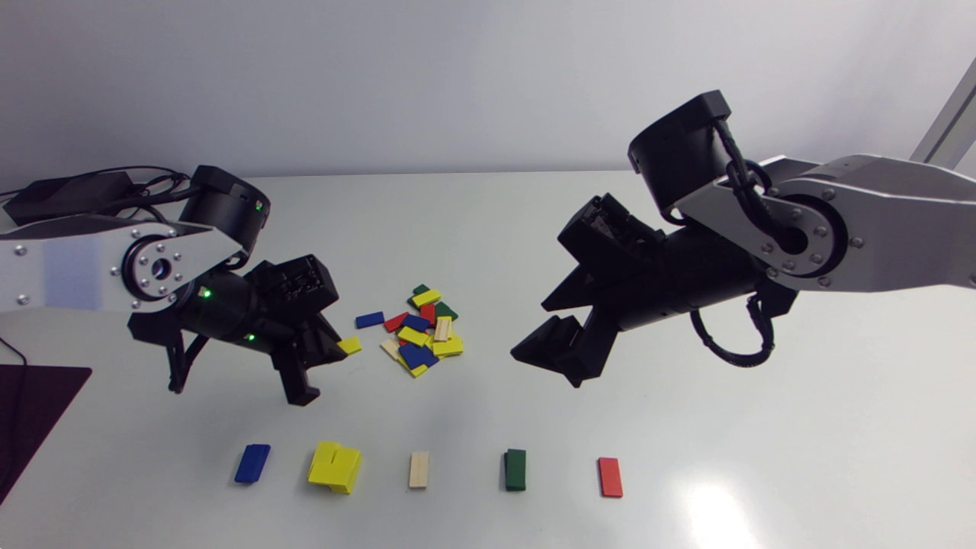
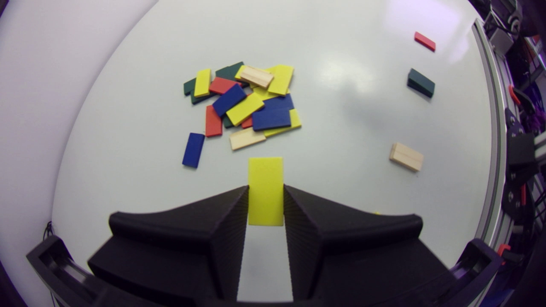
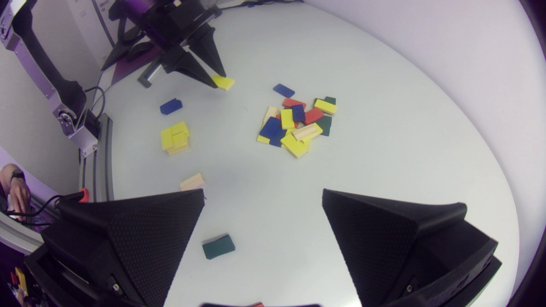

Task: Take domino bricks one by one from the mixed stack on the table and place each onto the existing stack of the same color.

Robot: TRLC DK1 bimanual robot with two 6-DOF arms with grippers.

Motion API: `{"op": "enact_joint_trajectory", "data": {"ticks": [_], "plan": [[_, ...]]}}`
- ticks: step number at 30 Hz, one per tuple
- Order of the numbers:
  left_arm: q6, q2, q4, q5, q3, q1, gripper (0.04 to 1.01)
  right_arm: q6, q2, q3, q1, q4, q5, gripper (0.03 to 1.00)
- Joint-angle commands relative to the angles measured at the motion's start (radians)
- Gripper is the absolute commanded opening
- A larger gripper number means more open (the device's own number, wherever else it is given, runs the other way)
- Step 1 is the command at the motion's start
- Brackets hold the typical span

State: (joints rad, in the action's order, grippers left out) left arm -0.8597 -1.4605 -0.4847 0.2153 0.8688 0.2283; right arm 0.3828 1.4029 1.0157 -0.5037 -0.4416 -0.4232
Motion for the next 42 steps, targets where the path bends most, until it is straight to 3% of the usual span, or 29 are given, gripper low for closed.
{"op": "enact_joint_trajectory", "data": {"ticks": [1,9,20,29,42], "plan": [[-0.076,0.068,-0.028,0.021,-0.079,0.011,0.044,0.016,-0.019,-0.034,0.004,0.001,-0.012,0.970],[-0.191,0.204,-0.123,0.058,-0.212,0.049,0.044,0.014,-0.025,-0.046,-0.004,0.004,-0.012,0.970],[-0.292,0.289,-0.219,0.076,-0.271,0.077,0.044,0.011,-0.036,-0.058,-0.010,0.011,-0.011,0.970],[-0.322,0.261,-0.210,0.081,-0.294,0.100,0.044,0.014,-0.044,-0.068,-0.004,0.012,-0.011,0.970],[-0.363,0.200,-0.138,0.081,-0.310,0.082,0.044,0.016,-0.044,-0.063,-0.001,0.011,-0.012,0.970]]}}
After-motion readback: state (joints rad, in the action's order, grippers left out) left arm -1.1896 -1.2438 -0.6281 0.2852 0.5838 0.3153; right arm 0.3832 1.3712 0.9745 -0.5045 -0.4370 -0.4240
